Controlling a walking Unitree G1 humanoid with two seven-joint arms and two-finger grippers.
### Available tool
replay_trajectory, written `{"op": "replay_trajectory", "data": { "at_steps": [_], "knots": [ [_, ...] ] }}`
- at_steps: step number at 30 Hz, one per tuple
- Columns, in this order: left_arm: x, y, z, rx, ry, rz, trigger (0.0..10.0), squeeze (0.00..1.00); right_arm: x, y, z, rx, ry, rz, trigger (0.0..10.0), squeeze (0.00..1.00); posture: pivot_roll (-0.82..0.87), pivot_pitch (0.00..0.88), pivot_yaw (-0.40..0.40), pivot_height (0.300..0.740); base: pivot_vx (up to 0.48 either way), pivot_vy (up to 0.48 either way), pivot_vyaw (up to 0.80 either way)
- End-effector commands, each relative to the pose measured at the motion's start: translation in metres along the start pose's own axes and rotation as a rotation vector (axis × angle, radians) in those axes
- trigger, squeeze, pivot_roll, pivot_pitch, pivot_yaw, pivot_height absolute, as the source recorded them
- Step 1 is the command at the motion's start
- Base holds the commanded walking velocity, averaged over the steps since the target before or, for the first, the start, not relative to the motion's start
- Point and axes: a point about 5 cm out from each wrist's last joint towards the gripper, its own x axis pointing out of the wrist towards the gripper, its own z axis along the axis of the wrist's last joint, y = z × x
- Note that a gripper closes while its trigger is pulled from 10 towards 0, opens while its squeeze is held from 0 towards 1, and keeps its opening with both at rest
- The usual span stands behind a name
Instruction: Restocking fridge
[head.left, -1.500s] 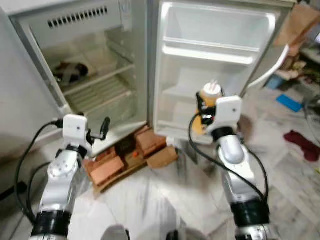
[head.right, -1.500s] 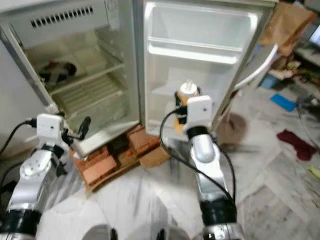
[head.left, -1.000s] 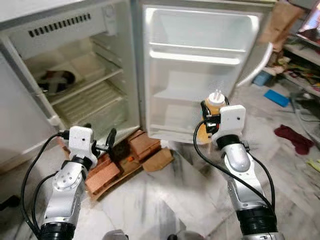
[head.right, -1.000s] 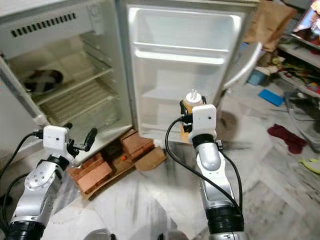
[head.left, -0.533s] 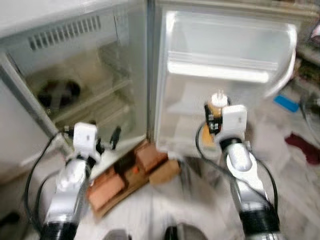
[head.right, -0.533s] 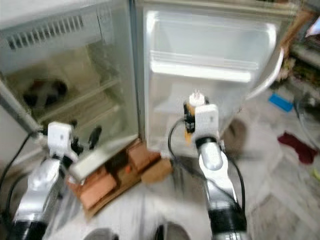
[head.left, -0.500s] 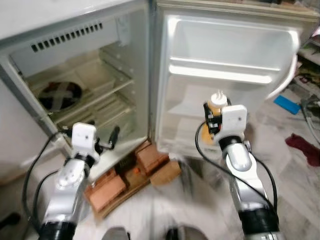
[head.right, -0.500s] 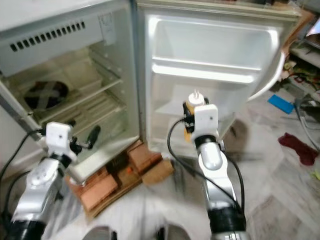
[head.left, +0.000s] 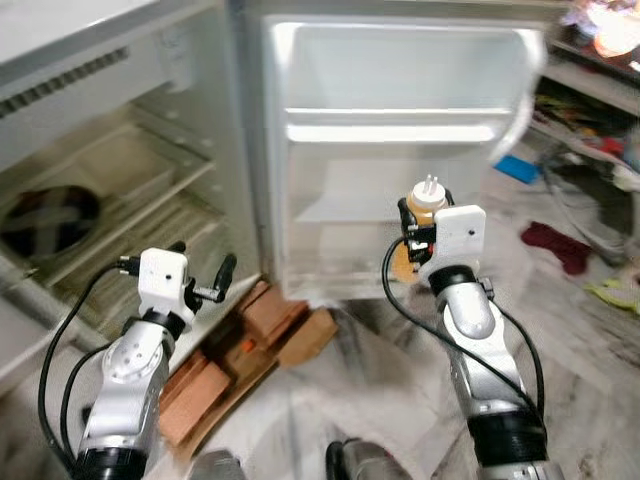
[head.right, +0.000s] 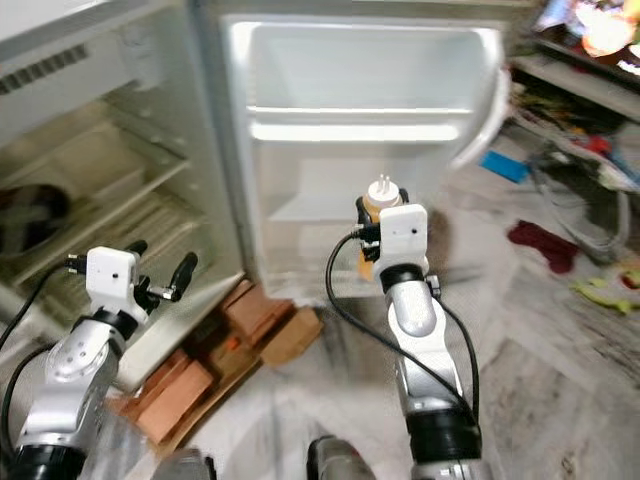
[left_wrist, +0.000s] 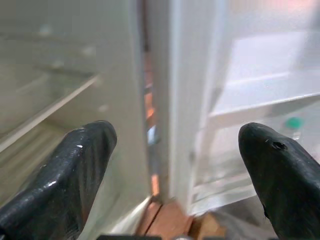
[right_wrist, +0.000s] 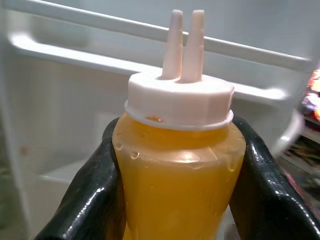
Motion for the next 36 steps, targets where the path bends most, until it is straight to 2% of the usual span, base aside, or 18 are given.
{"op": "replay_trajectory", "data": {
  "at_steps": [1, 11, 23, 29, 36],
  "knots": [
    [0.000, 0.001, 0.005, 0.005, -0.024, 0.001, 10.0, 0.00, 0.001, 0.001, 0.004, -0.001, -0.014, 0.002, 10.0, 0.00, 0.00, 0.078, -0.053, 0.740, 0.364, -0.311, 0.00],
    [0.001, 0.000, 0.005, -0.001, -0.026, 0.003, 10.0, 0.00, 0.002, 0.001, 0.005, -0.004, -0.020, 0.008, 10.0, 0.00, -0.01, 0.076, -0.054, 0.740, 0.393, -0.271, 0.00],
    [0.001, 0.004, 0.005, 0.009, -0.021, 0.026, 10.0, 0.00, 0.001, 0.005, 0.001, 0.018, -0.010, 0.037, 10.0, 0.00, 0.00, 0.071, -0.052, 0.740, 0.370, 0.000, 0.00],
    [-0.003, 0.012, 0.003, 0.031, -0.003, 0.081, 10.0, 0.00, 0.001, 0.010, 0.001, 0.036, -0.009, 0.052, 10.0, 0.00, 0.00, 0.068, -0.050, 0.740, 0.081, 0.000, 0.00],
    [-0.014, 0.020, -0.001, 0.054, 0.020, 0.103, 10.0, 0.00, -0.010, 0.011, 0.000, 0.132, 0.036, 0.079, 10.0, 0.00, 0.01, 0.071, -0.043, 0.740, 0.000, 0.000, 0.00]
  ]
}}
